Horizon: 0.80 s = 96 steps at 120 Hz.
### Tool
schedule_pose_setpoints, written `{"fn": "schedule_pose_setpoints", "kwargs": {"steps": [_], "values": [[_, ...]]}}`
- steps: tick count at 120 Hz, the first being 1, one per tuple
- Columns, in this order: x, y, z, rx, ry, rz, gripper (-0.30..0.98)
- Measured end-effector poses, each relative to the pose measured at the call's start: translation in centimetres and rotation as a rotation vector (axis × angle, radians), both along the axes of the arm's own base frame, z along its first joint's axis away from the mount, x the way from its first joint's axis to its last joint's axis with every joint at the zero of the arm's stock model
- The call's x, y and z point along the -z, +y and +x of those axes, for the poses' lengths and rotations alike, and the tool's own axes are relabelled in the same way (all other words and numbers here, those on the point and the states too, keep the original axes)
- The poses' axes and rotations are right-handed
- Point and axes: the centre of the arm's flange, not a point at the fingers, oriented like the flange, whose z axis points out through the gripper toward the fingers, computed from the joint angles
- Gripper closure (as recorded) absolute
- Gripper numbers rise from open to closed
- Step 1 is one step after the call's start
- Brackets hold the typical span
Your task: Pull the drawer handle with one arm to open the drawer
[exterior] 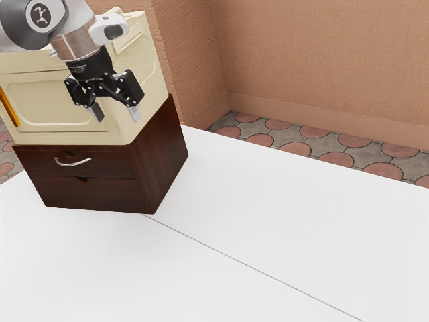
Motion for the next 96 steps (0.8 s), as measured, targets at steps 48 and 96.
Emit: {"fn": "schedule_pose_setpoints", "kwargs": {"steps": [48,96], "values": [[-10.3,-2.6,-4.9,0.014,-0.191,0.036,0.00],[-8.2,-3.4,-10.1,-0.031,-0.130,0.046,0.00]]}}
